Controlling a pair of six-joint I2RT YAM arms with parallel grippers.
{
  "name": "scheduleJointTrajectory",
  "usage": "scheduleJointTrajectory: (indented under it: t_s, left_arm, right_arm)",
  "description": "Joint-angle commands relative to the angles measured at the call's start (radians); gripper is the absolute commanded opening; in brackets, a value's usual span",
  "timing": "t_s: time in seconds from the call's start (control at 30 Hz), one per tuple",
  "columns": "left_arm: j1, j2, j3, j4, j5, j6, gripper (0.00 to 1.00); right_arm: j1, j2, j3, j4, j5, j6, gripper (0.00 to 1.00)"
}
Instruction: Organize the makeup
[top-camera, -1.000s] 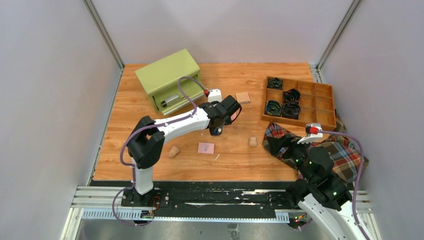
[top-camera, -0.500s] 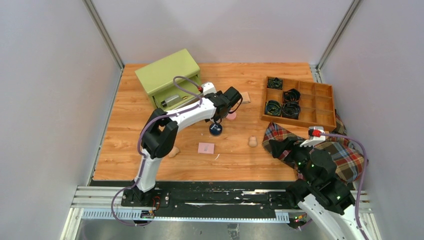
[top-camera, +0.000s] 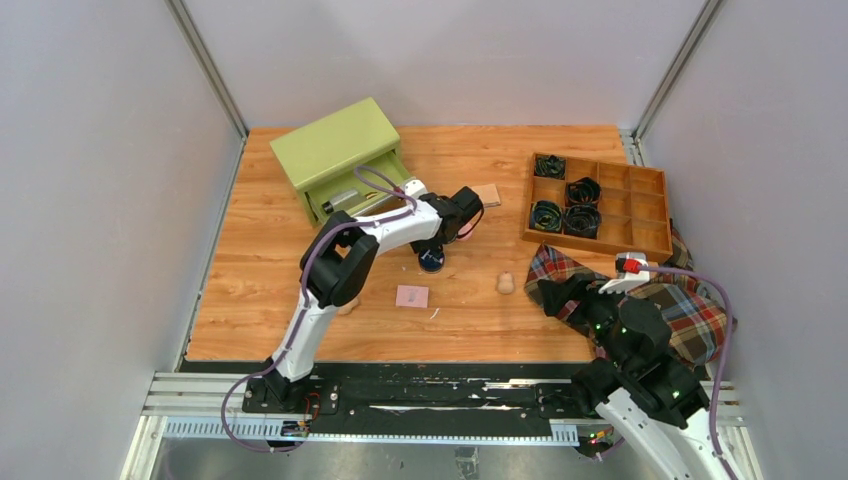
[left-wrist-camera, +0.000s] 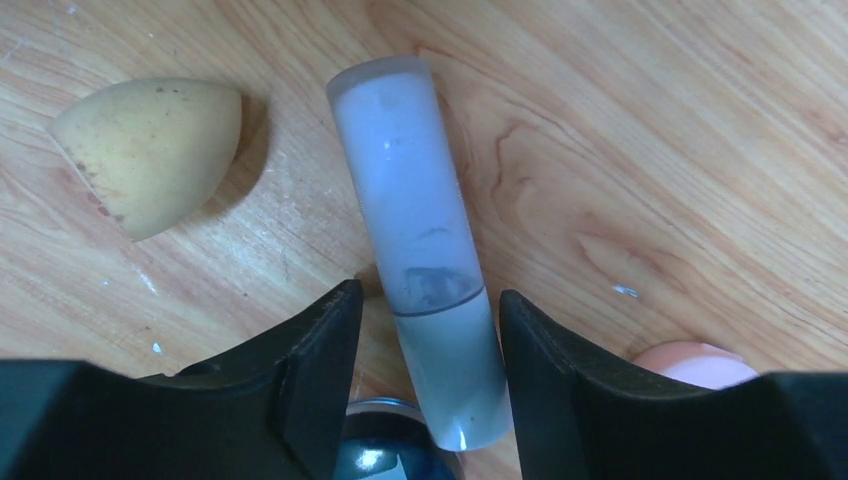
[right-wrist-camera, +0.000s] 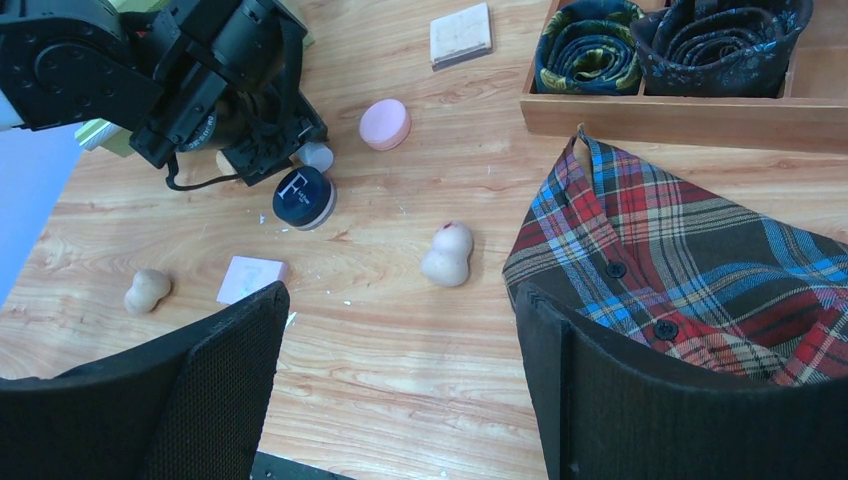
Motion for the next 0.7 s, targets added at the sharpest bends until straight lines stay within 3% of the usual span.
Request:
scheduleJointTrajectory:
  t_s: [0.0,0.17,0.3,0.43,0.5,0.67]
  left_arm:
    - [0.003,0.031,0.027,-0.026,-0.058,-0.045,0.54]
    - [-0.009,0.018,0.014,-0.026,-0.043,-0.026,0.38]
    - [-0.055,0.015,0.085,-0.017,-0.095,0.091,0.22]
    - [-0.073,0.019,0.176,0.027,-0.031,0.370,0.09]
    - [-0.074,-0.011,0.169,0.103,0.065,0.608,0.03]
    - [-0.073,-0.180,0.100,0.171,0.165,1.031,0.00]
  right_arm:
    - [-0.014,0.009,-0.008,0.002,0.019,0.002,0.83]
    - [-0.014,0.009,-0.011,0.010,0.025,-0.003,0.84]
    - [-0.014,0.018,-0.021,0.028,0.009,0.002,0.84]
    - [-0.014,0.023,-0.020,0.055,-0.027,-0.023,0.83]
    - [-0.014,0.034,-0.004,0.057,-0.024,-0.043,0.83]
    - [-0.014,0.054,0.009,0.072,-0.015,-0.075,0.83]
